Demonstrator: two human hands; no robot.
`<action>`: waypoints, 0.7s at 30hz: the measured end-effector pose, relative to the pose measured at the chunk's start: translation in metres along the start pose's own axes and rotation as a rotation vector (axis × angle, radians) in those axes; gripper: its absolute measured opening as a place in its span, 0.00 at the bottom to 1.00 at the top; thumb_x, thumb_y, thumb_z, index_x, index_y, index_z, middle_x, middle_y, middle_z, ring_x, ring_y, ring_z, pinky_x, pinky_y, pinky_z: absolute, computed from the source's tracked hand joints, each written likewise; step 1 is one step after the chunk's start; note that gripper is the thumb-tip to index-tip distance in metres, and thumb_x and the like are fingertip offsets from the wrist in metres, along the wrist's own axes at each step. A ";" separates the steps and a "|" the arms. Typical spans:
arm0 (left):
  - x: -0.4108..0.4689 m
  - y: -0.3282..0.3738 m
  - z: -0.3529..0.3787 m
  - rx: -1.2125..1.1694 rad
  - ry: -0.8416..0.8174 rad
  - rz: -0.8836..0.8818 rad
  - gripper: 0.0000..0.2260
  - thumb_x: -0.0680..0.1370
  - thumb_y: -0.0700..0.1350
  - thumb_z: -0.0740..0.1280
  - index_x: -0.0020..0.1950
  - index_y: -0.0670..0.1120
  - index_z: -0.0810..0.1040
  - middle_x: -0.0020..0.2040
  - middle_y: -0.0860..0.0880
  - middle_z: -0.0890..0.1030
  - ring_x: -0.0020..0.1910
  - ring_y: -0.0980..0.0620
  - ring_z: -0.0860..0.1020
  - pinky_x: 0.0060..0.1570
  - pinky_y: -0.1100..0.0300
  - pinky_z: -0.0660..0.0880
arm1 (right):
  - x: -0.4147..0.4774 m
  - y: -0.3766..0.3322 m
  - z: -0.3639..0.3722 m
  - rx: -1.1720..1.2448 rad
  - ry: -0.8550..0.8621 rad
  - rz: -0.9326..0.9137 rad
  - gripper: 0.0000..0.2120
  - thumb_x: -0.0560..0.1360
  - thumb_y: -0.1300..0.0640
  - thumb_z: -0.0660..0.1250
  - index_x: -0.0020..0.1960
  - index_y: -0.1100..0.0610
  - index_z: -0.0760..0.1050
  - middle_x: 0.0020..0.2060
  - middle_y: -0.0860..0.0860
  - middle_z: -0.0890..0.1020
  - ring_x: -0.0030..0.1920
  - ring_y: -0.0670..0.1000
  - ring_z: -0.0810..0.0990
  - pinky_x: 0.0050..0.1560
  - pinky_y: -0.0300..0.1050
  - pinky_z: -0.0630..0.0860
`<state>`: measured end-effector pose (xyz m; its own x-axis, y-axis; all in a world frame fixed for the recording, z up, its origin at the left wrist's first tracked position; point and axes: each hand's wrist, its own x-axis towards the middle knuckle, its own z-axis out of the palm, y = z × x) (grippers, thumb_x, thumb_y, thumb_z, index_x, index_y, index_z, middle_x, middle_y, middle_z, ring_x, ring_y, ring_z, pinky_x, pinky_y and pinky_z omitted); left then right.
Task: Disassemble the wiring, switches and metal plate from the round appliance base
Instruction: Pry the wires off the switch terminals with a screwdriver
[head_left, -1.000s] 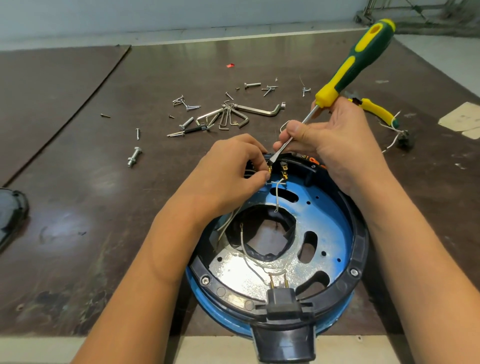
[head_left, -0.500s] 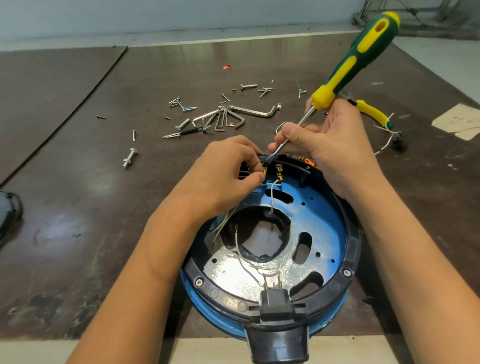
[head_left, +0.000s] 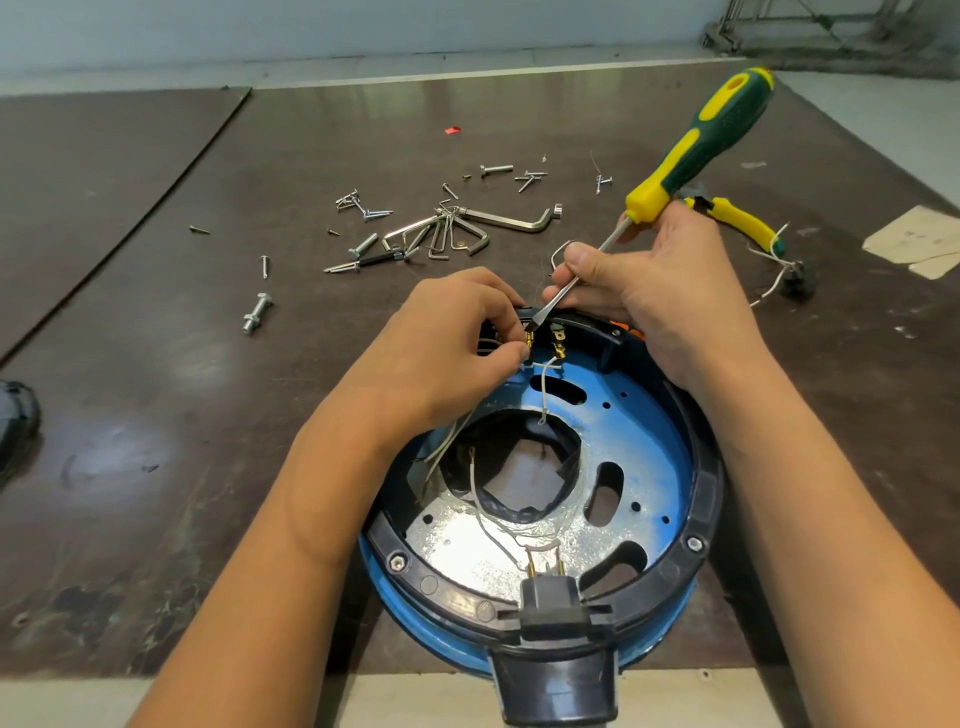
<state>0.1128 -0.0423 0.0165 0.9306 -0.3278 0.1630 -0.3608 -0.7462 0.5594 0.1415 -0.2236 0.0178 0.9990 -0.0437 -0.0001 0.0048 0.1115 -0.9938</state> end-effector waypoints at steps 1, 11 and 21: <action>0.000 0.000 0.000 -0.001 -0.003 -0.001 0.04 0.76 0.46 0.71 0.42 0.50 0.84 0.58 0.56 0.78 0.55 0.59 0.77 0.57 0.52 0.75 | 0.000 0.000 0.000 0.005 0.000 0.007 0.17 0.77 0.71 0.70 0.49 0.55 0.65 0.38 0.62 0.85 0.39 0.61 0.88 0.38 0.49 0.85; -0.001 0.000 -0.002 -0.022 -0.018 -0.014 0.03 0.76 0.45 0.72 0.42 0.50 0.83 0.58 0.57 0.78 0.56 0.60 0.77 0.61 0.54 0.74 | -0.004 0.001 -0.003 0.042 -0.072 -0.085 0.16 0.78 0.72 0.69 0.52 0.56 0.66 0.35 0.59 0.86 0.38 0.61 0.88 0.38 0.48 0.84; 0.000 0.001 -0.002 -0.016 -0.019 -0.008 0.03 0.76 0.45 0.72 0.42 0.49 0.84 0.58 0.56 0.79 0.55 0.59 0.77 0.61 0.53 0.74 | -0.007 -0.002 0.000 -0.034 -0.074 -0.100 0.16 0.78 0.71 0.70 0.54 0.55 0.66 0.36 0.60 0.86 0.38 0.59 0.88 0.40 0.49 0.86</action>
<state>0.1124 -0.0417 0.0189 0.9322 -0.3325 0.1432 -0.3519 -0.7394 0.5740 0.1345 -0.2237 0.0193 0.9941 0.0209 0.1067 0.1048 0.0766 -0.9915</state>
